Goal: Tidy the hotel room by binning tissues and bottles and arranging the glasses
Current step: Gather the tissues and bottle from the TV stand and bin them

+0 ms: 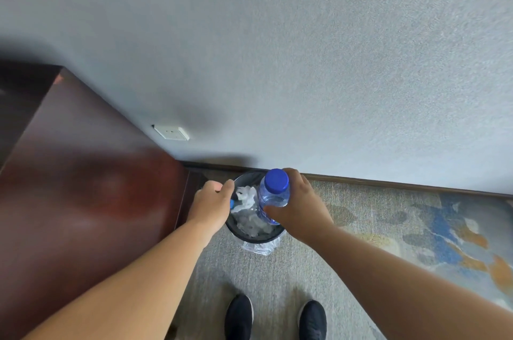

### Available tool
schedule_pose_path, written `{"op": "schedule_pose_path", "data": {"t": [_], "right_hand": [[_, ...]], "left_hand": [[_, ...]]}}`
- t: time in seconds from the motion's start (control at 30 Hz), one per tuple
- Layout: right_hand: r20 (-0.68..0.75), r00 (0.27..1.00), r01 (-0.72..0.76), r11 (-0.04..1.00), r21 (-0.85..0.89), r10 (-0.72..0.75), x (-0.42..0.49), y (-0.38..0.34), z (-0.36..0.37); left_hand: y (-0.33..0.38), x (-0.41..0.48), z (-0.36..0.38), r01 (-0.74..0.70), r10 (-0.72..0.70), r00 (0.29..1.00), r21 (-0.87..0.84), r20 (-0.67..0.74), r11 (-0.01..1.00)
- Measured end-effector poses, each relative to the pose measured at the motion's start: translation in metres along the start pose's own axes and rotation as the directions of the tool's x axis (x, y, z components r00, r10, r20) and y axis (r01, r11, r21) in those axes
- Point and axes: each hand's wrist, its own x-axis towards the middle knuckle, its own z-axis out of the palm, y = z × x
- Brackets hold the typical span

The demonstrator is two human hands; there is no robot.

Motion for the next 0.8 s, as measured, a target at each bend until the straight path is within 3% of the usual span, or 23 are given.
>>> {"op": "schedule_pose_path", "data": {"t": [0.17,0.33,0.53,0.8], "right_hand": [[0.003,1.000,-0.013,1.000,0.004,0.013,0.004,0.002,0.005],[0.102,0.993,-0.051,0.992,-0.113,0.063,0.003,0.007,0.006],[0.075,0.991,-0.098,0.981,-0.167,0.112,-0.006,0.002,-0.011],[0.059,0.998,-0.010,0.985,-0.171,0.020,-0.040,-0.036,-0.067]], "left_hand": [[0.001,0.004,-0.005,0.006,-0.006,1.000,0.019,-0.005,1.000],[0.000,0.001,-0.009,-0.013,0.013,1.000,0.028,-0.007,1.000],[0.015,-0.005,-0.025,-0.029,0.030,0.999,0.041,-0.043,0.999],[0.060,-0.052,-0.063,-0.065,0.065,0.994,0.006,-0.089,0.998]]}}
